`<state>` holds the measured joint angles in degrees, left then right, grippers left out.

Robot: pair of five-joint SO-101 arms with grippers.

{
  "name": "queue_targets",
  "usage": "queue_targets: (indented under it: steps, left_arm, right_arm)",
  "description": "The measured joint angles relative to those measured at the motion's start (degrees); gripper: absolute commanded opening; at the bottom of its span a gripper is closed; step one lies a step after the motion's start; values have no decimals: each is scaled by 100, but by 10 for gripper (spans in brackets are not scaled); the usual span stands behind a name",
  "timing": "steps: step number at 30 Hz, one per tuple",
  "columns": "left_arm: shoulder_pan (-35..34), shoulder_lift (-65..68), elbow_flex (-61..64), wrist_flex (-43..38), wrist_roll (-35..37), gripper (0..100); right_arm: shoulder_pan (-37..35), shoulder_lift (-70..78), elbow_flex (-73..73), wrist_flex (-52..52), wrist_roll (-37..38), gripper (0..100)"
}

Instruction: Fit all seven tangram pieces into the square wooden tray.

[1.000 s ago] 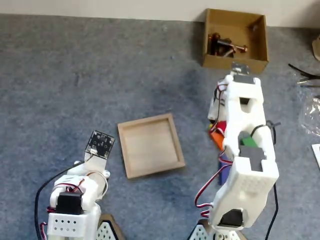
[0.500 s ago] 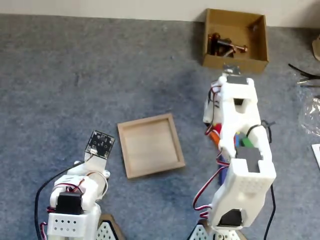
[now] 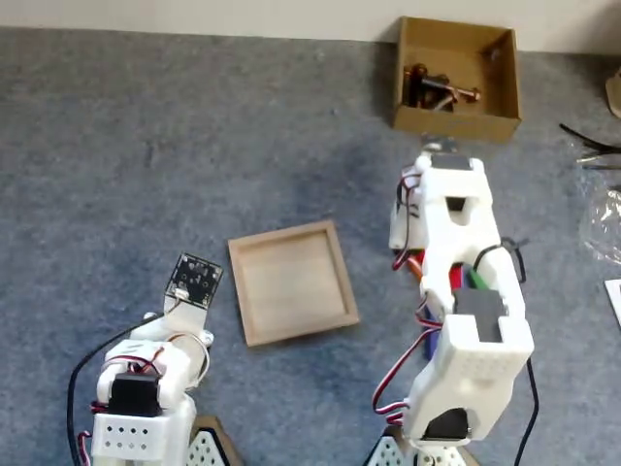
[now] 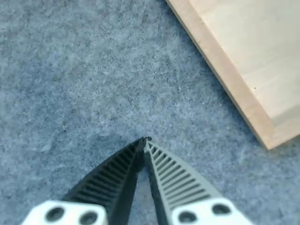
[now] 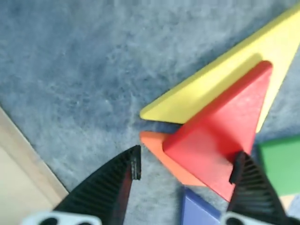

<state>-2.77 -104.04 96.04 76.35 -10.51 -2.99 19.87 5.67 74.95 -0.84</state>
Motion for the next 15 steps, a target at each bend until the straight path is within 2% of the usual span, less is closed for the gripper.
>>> queue_targets:
  steps: [5, 15]
  left_arm:
    - [0, 0, 0, 0, 0, 5]
    - [0, 0, 0, 0, 0, 5]
  right_arm:
    - [-176, -9, 105, 0, 141, 216]
    - [-870, -18, 185, 0, 1029, 217]
